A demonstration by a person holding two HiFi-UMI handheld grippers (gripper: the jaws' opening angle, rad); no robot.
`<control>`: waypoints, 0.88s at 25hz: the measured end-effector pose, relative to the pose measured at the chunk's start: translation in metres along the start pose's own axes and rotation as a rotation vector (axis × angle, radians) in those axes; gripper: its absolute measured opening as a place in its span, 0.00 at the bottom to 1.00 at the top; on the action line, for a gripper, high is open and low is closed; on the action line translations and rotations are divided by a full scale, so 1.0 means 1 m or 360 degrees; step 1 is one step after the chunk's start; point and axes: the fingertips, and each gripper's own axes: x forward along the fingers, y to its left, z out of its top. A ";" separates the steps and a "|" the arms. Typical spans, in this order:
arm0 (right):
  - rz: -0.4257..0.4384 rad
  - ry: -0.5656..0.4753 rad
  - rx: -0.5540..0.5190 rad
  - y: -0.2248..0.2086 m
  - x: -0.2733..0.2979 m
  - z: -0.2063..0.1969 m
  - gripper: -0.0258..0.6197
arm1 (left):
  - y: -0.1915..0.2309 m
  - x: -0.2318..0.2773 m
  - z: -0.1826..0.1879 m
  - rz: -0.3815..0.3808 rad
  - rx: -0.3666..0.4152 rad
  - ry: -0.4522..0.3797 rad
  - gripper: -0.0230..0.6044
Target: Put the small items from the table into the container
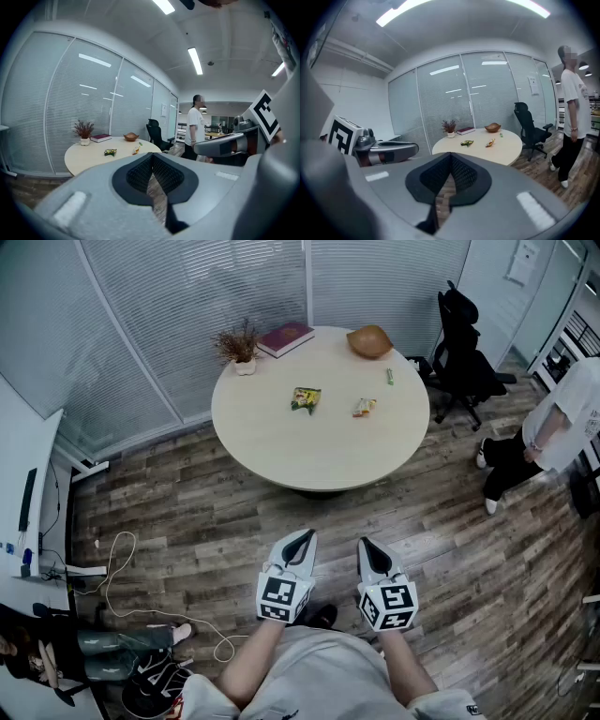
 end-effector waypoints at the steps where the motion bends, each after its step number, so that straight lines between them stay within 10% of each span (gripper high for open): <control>1: -0.0001 0.0001 0.0001 0.000 0.000 -0.001 0.04 | 0.000 0.000 0.000 0.0000 0.0001 -0.0001 0.04; 22: -0.0026 -0.0068 0.0119 -0.051 0.013 0.008 0.04 | -0.005 0.071 0.007 -0.0107 0.0017 0.0003 0.04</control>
